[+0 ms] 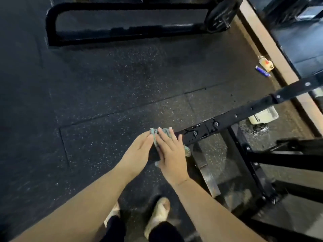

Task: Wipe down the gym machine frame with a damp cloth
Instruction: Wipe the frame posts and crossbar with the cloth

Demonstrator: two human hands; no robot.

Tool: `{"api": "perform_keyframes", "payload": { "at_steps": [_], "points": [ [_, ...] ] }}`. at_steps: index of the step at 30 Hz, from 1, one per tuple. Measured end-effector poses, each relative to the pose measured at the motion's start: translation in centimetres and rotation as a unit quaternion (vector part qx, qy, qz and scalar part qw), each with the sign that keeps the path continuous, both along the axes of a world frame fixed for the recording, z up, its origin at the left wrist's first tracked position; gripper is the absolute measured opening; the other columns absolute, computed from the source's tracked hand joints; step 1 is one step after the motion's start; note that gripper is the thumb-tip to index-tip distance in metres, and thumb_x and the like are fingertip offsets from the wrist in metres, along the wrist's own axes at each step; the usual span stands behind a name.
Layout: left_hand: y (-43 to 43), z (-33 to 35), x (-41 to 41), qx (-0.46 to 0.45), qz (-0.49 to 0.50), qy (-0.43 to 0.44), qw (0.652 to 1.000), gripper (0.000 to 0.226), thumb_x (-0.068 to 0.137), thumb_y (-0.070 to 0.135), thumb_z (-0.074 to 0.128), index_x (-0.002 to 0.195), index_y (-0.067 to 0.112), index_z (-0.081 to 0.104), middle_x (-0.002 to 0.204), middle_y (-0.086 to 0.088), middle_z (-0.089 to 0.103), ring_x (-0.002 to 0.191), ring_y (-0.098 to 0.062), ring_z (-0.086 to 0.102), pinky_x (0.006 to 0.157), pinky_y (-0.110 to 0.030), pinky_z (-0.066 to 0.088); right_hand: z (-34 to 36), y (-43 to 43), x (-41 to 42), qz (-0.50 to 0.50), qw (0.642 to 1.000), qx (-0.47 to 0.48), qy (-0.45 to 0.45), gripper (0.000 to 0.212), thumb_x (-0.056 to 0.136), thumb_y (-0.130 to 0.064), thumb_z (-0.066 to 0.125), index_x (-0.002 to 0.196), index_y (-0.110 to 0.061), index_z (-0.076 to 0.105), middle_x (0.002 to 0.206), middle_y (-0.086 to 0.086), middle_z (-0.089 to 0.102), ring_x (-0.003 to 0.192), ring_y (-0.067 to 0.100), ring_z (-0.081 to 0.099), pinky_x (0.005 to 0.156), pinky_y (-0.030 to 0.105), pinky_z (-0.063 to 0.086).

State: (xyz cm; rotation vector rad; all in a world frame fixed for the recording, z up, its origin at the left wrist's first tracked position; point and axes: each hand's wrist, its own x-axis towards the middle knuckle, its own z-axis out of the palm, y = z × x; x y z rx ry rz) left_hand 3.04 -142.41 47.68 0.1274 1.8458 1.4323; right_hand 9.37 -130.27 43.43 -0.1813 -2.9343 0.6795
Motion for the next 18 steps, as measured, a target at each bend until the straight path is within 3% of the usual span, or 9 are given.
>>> {"api": "perform_keyframes", "payload": {
  "at_steps": [3,5,8,10,14,16,18],
  "points": [
    [0.2,0.7,-1.2,-0.108,-0.076,-0.028,0.991,0.039,0.101,0.039,0.03,0.138,0.031,0.042,0.134,0.016,0.043,0.113,0.001,0.037,0.093,-0.016,0.023,-0.7,3.3,0.0,0.045,0.997,0.065,0.011,0.054,0.071,0.004,0.071,0.122,-0.009,0.06,0.125,0.009,0.064,0.122,0.041,0.054,0.1,0.064,0.024],
    [0.2,1.3,-1.9,-0.145,-0.129,-0.059,0.979,0.042,0.101,0.043,0.027,0.14,0.033,0.041,0.141,0.013,0.041,0.118,-0.005,0.039,0.096,-0.021,0.026,-0.4,6.6,-0.2,-0.054,0.996,0.072,-0.003,0.061,0.059,0.017,0.077,0.115,-0.004,0.066,0.123,0.011,0.065,0.12,0.047,0.052,0.098,0.068,0.023],
    [1.0,2.2,-2.5,-0.176,-0.16,-0.066,0.969,0.046,0.101,0.045,0.025,0.142,0.03,0.038,0.148,0.01,0.035,0.133,-0.012,0.034,0.109,-0.029,0.025,0.3,7.4,-0.7,-0.196,0.98,-0.008,-0.039,0.047,0.082,0.014,0.059,0.125,-0.006,0.061,0.137,0.011,0.055,0.136,0.043,0.035,0.112,0.063,0.018],
    [2.1,2.7,-2.9,-0.211,-0.171,-0.058,0.961,0.048,0.101,0.045,0.024,0.143,0.026,0.038,0.15,0.005,0.035,0.135,-0.016,0.033,0.112,-0.032,0.024,0.4,4.8,0.1,-0.171,0.983,-0.061,-0.039,0.046,0.086,0.01,0.058,0.128,-0.007,0.059,0.141,0.01,0.051,0.14,0.036,0.029,0.115,0.055,0.008],
    [3.9,3.6,-4.3,-0.269,-0.241,-0.011,0.932,0.048,0.102,0.041,0.025,0.139,0.017,0.043,0.144,-0.005,0.043,0.129,-0.021,0.04,0.105,-0.031,0.029,0.0,3.8,2.1,-0.034,0.998,-0.047,-0.017,0.039,0.09,-0.009,0.045,0.127,-0.008,0.06,0.138,0.009,0.054,0.134,0.036,0.036,0.106,0.06,0.012],
    [3.9,3.5,-5.1,-0.281,-0.325,-0.004,0.903,0.044,0.103,0.036,0.025,0.138,0.017,0.043,0.141,-0.005,0.044,0.125,-0.021,0.043,0.1,-0.03,0.032,-0.4,5.3,1.6,-0.077,0.996,-0.032,-0.015,0.04,0.091,-0.005,0.046,0.13,-0.007,0.056,0.141,0.009,0.05,0.134,0.038,0.029,0.104,0.061,0.012],
    [3.5,2.9,-6.2,-0.26,-0.386,-0.016,0.885,0.041,0.104,0.03,0.024,0.139,0.018,0.043,0.142,-0.001,0.044,0.126,-0.018,0.043,0.104,-0.029,0.032,-0.3,5.2,1.1,-0.176,0.981,-0.074,-0.022,0.046,0.091,0.005,0.05,0.135,-0.007,0.051,0.148,0.005,0.035,0.138,0.037,0.018,0.11,0.055,0.011]
  ]
}}
